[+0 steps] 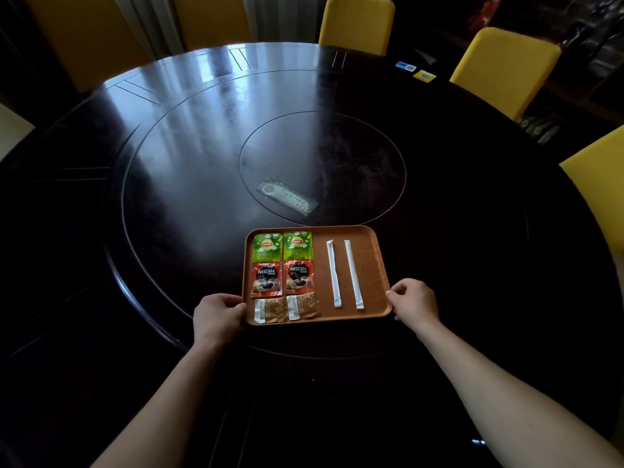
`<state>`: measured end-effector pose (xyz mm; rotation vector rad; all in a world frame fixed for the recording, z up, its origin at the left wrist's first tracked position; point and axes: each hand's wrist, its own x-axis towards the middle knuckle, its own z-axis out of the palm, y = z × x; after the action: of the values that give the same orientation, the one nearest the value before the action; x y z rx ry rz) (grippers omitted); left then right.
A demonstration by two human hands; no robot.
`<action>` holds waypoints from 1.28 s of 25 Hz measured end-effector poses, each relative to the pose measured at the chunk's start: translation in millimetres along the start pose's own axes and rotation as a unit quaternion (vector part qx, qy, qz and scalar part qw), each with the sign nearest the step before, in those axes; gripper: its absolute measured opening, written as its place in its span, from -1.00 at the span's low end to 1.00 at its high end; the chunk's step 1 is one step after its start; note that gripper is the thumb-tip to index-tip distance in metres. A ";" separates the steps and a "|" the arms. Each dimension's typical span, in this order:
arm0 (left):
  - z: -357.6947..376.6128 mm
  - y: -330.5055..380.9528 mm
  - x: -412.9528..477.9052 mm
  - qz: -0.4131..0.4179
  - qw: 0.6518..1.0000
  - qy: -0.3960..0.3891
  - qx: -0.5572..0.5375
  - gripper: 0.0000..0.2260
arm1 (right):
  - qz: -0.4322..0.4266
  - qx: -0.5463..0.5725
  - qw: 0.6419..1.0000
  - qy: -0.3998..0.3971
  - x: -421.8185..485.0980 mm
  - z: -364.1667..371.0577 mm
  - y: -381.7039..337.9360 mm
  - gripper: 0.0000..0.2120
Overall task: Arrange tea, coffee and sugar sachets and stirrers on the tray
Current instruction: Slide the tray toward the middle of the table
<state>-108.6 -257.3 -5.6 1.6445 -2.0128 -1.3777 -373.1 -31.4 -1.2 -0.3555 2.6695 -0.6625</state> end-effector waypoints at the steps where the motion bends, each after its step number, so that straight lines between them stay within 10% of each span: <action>1: 0.5 -0.5 -0.2 0.003 1.000 0.002 -0.001 -0.94 | -0.010 -0.003 1.000 0.002 -0.3 0.3 0.1 -0.85; 32: 42.3 121.5 189.1 0.121 0.989 0.053 0.060 -0.88 | -0.067 0.052 0.995 0.050 193.4 -3.7 -77.8 -0.87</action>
<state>-285.2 -402.5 -10.4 1.4262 -2.1849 -1.0819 -537.0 -159.4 -15.6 -0.4876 2.7091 -0.8768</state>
